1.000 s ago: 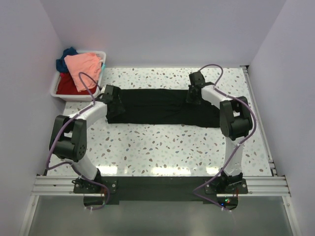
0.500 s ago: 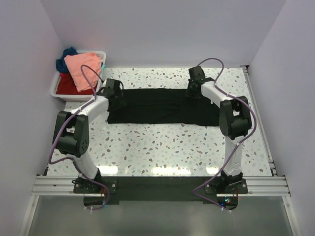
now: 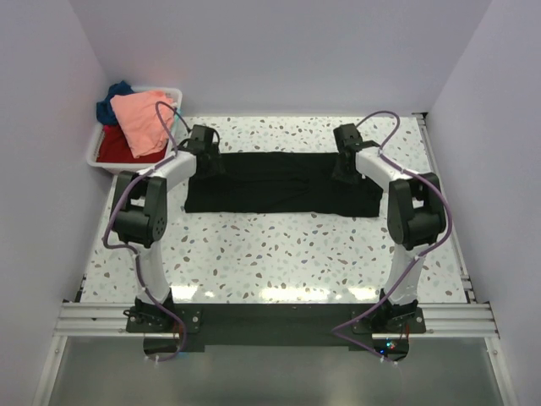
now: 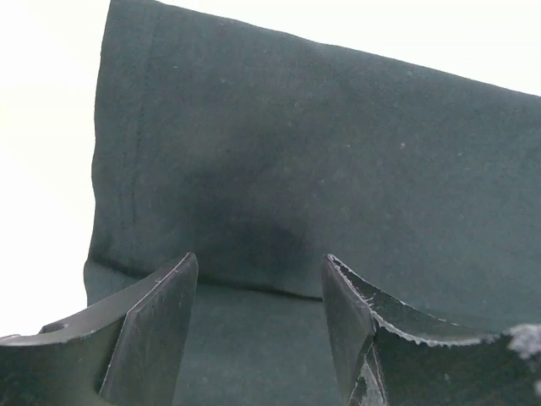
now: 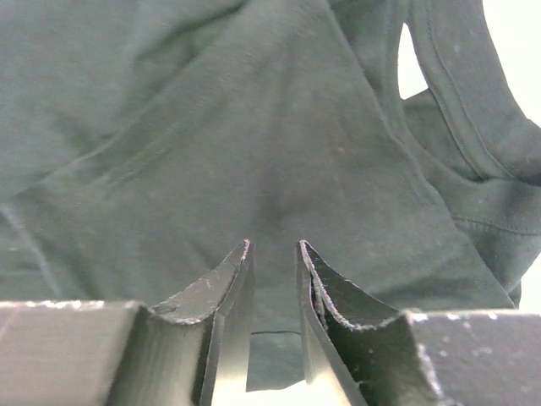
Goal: Fold and stack the t-shirts
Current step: Fold the tshirt
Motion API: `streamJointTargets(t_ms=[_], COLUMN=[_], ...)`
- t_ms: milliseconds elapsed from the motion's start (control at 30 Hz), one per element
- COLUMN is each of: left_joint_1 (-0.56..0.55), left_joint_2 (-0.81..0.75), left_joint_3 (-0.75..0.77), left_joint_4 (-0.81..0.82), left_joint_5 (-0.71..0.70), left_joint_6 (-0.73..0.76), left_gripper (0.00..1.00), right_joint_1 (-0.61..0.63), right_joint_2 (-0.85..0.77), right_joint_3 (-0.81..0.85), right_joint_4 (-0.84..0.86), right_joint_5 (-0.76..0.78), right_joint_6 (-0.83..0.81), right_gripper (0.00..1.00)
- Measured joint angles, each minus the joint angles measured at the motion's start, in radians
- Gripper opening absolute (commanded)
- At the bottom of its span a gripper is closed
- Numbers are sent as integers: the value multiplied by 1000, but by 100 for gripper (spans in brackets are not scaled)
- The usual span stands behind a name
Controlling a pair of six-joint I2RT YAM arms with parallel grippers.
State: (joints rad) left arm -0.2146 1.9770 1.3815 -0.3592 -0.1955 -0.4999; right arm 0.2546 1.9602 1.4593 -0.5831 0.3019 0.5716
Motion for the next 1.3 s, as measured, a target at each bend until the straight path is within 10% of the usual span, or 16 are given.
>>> streamJointTargets(t_ms=[1300], left_joint_1=[9], left_joint_2=[-66], left_joint_3=[-166], left_joint_4=[-2], left_joint_5=[-89], left_joint_6=[-61], left_gripper=[68], right_joint_1=[-66], right_joint_2=[301], right_joint_3=[359], right_joint_4=[-118], right_joint_5=[-34], right_joint_6=[-56], right_gripper=[34])
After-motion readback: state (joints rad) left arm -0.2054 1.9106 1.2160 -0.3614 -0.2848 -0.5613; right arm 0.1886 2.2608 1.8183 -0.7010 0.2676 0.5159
